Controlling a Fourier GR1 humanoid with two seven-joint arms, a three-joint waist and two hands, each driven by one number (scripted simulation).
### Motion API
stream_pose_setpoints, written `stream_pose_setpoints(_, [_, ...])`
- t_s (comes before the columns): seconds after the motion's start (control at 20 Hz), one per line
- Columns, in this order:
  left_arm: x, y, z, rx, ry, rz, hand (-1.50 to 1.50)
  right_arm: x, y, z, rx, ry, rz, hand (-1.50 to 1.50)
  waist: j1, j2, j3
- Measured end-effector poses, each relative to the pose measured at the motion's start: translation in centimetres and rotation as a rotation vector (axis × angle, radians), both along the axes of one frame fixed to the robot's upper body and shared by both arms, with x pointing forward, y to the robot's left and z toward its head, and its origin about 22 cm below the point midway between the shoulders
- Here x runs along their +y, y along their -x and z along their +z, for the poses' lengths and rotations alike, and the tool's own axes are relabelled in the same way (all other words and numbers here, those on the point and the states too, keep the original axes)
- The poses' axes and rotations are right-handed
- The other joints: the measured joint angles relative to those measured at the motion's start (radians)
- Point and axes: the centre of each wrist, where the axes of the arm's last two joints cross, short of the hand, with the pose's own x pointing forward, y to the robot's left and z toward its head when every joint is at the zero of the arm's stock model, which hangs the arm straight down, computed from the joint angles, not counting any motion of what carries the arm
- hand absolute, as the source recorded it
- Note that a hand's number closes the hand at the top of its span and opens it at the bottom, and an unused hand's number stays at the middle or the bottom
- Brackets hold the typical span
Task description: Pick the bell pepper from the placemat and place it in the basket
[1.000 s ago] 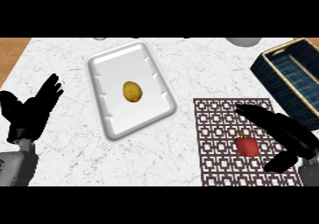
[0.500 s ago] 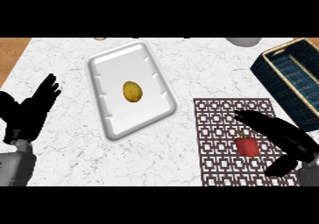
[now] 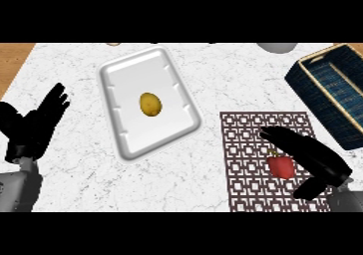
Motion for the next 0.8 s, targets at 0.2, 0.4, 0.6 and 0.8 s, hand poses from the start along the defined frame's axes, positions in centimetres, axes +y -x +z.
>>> stream_pose_setpoints(0.2, [-0.1, -0.3, 0.1, -0.002, 0.009, -0.009, 0.0, 0.7, -0.4, -1.4, -0.021, 0.075, 0.038, 1.5, 0.002, 0.0, 0.0])
stream_pose_setpoints(0.4, [-0.2, 0.0, 0.1, 0.0, 0.007, -0.007, 0.0, 0.5, -0.5, -2.4, -0.042, 0.116, 0.07, 1.5, 0.001, -0.004, -0.007])
stream_pose_setpoints(0.6, [0.0, 0.1, -0.2, 0.001, 0.002, -0.005, 0.0, 0.6, 0.3, -2.9, -0.064, 0.126, 0.086, 1.5, 0.001, -0.007, -0.009])
stream_pose_setpoints(0.8, [-0.3, 0.0, -0.2, -0.005, -0.001, -0.014, 0.0, 2.9, -2.0, -2.5, -0.045, 0.098, -0.101, 1.5, 0.007, -0.003, -0.01])
